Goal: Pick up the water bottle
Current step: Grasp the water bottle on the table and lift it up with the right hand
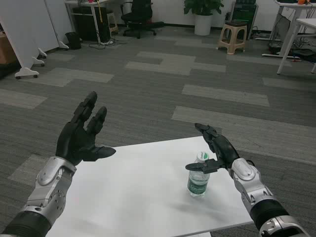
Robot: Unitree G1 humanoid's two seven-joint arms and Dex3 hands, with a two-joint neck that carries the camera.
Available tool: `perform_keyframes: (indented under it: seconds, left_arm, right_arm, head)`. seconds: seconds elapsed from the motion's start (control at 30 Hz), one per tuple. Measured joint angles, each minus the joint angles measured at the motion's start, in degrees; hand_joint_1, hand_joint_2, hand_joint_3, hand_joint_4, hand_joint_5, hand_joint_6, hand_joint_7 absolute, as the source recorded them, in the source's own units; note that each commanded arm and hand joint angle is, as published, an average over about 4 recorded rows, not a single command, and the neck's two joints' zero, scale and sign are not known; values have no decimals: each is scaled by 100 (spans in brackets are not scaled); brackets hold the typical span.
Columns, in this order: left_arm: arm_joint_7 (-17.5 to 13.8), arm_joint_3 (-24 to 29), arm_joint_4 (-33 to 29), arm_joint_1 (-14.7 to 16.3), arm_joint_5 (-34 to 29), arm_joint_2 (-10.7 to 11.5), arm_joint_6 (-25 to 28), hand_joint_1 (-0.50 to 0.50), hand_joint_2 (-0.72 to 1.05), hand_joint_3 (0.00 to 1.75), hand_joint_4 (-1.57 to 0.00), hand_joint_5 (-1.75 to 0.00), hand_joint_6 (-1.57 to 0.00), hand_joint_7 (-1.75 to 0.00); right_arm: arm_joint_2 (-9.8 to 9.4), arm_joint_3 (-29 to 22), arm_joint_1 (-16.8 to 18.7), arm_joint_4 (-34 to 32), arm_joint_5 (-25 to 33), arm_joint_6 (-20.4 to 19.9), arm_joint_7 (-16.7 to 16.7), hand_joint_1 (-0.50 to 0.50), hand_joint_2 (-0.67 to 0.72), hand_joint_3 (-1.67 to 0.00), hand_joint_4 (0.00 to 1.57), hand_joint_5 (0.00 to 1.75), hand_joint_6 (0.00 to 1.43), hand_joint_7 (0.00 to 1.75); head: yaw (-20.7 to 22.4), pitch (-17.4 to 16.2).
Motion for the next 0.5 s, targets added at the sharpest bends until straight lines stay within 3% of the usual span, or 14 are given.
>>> perform_keyframes:
  seconds: [0.2, 0.5]
  left_arm:
    - [0, -4, 5, 2, -1, -3, -3, -50, 25, 9, 0, 0, 0, 0]
    - [0, 3, 4, 2, -2, 3, -3, -50, 25, 9, 0, 0, 0, 0]
  right_arm:
    - [91, -213, -70, -1119, 115, -89, 74, -46, 47, 0, 0, 0, 3, 7]
    - [105, -247, -160, -1236, 156, -127, 79, -46, 47, 0, 0, 0, 3, 7]
  head:
    - [14, 32]
    - [14, 32]
